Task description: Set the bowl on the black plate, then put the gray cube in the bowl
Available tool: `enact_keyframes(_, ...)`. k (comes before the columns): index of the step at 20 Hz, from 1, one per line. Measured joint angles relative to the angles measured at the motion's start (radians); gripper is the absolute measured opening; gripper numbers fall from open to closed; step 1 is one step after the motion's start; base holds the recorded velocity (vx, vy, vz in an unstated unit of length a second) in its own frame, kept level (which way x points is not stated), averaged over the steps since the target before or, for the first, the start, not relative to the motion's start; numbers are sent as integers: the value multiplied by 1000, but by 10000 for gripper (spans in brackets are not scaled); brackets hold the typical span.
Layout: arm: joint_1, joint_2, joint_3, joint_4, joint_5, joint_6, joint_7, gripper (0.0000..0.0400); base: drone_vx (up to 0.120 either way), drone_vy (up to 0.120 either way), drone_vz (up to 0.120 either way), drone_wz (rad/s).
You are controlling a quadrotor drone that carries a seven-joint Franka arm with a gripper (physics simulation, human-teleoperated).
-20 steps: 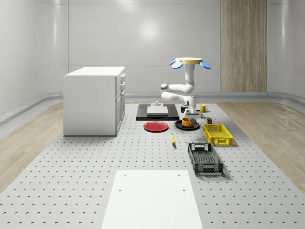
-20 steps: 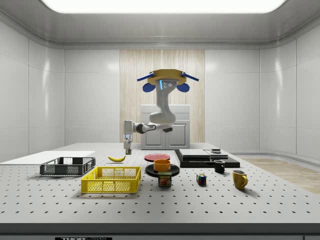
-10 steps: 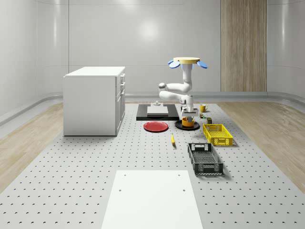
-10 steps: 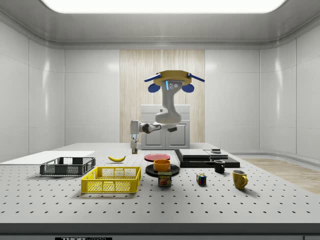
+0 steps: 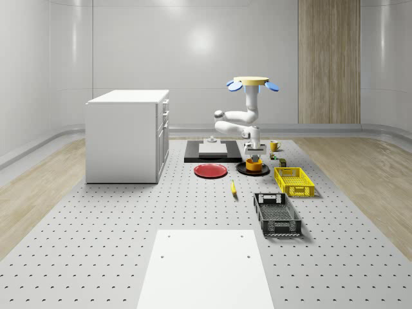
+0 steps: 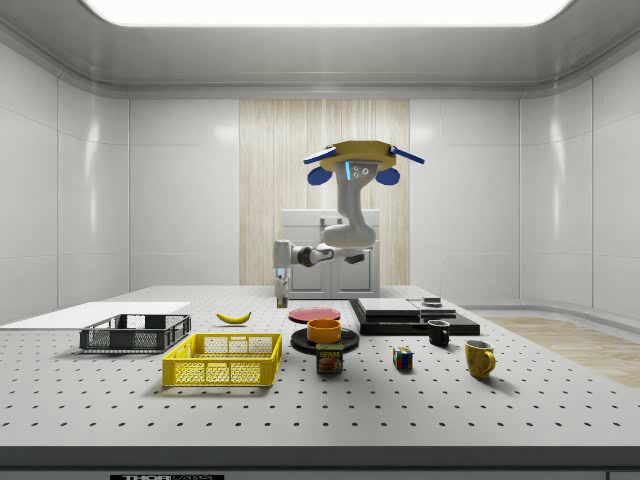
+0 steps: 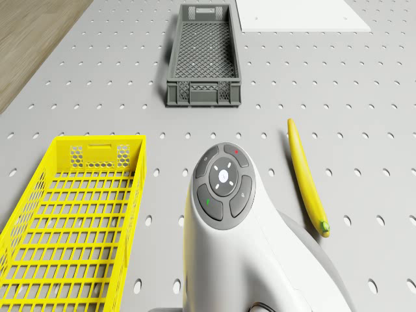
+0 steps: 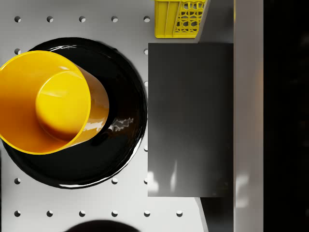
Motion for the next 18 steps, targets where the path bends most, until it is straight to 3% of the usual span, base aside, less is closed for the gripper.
enact_keyframes(5, -1, -2, 0, 0, 1, 2, 1, 251, -120, 0, 0, 0)
enact_keyframes(11, -2, -5, 1, 0, 2, 5, 2, 251, -120, 0, -113, 0)
enact_keyframes(18, -3, -8, 1, 1, 4, 8, 2, 251, -120, 11, -6, 0)
